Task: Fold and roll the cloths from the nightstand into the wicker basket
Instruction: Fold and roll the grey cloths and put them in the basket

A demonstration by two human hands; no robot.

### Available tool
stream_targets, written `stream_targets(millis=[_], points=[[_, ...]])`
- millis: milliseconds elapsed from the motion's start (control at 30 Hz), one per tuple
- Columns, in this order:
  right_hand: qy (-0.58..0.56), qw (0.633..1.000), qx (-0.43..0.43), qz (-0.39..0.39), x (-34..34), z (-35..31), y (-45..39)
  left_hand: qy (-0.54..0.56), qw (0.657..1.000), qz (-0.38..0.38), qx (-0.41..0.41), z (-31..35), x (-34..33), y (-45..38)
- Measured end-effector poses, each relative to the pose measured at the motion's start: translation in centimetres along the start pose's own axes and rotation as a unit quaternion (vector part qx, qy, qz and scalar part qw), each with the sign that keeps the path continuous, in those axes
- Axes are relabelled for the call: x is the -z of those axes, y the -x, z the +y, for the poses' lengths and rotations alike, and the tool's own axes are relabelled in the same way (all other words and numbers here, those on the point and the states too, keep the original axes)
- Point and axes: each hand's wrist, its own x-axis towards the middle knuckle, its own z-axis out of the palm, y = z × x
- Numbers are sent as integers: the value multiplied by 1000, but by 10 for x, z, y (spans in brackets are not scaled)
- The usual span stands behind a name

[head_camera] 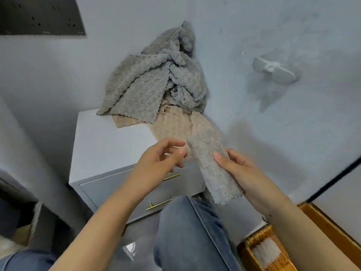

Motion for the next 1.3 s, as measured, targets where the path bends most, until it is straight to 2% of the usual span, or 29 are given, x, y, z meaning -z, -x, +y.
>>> stream_targets(millis=[333, 500, 700, 833, 967, 1067, 1233, 1300], points=[[17, 988, -74, 138, 125, 67, 142, -77, 983, -167, 22, -8, -173, 30], [-23, 966, -127, 223, 172, 123, 174, -205, 938, -280, 5, -34, -254, 30], [-82, 913, -204, 344, 218, 217, 156, -317, 881, -351, -26, -91, -327, 13], [-119, 872, -259, 399, 241, 292, 127, -380, 840, -382, -67, -144, -359, -2], [-184, 828, -334, 412, 251, 363, 102, -419, 809, -401, -95, -193, -375, -5], [-180, 802, -398, 408, 251, 418, 89, -456, 781, -413, -107, -224, -378, -4], [-186, 783, -438, 401, 238, 457, 67, -452, 778, -428, -88, -259, -375, 6], [-149, 780, -446, 412, 230, 467, 59, -446, 782, -425, -95, -264, -375, 8]])
